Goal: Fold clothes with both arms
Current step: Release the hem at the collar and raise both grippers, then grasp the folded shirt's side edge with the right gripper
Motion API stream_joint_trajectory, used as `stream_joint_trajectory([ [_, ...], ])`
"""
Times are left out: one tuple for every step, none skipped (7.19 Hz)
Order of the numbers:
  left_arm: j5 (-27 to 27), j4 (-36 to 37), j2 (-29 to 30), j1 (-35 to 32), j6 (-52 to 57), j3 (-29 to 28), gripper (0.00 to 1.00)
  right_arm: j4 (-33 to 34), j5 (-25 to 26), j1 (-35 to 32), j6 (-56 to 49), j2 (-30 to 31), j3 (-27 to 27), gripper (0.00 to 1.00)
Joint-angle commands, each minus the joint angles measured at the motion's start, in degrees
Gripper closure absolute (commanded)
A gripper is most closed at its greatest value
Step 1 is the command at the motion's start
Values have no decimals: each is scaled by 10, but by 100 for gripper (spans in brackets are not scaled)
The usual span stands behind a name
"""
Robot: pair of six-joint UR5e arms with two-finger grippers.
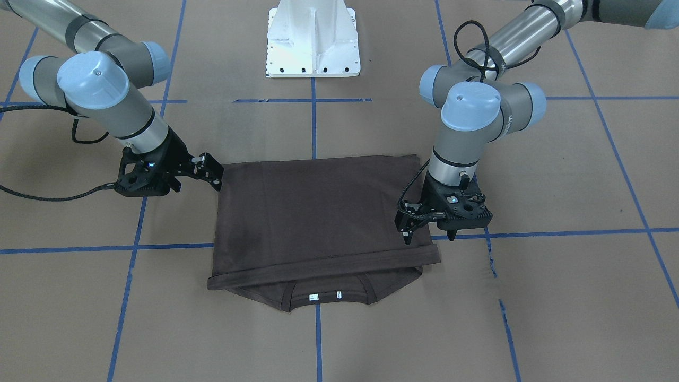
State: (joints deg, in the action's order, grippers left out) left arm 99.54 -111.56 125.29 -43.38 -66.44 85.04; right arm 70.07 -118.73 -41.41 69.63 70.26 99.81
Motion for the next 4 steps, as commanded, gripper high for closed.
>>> stream_joint_trajectory([
  [1, 0, 0, 1, -1, 4, 0, 2, 54, 67, 1, 9, 2, 0],
  [0, -1, 0, 1, -2, 4, 0, 2, 55, 69, 1, 7, -6, 2],
  [1, -1, 0, 1, -2, 5, 0, 1, 55, 69, 0, 6, -12, 9],
  [0, -1, 0, 0, -2, 5, 0, 1, 56, 69, -3, -8, -28, 9],
])
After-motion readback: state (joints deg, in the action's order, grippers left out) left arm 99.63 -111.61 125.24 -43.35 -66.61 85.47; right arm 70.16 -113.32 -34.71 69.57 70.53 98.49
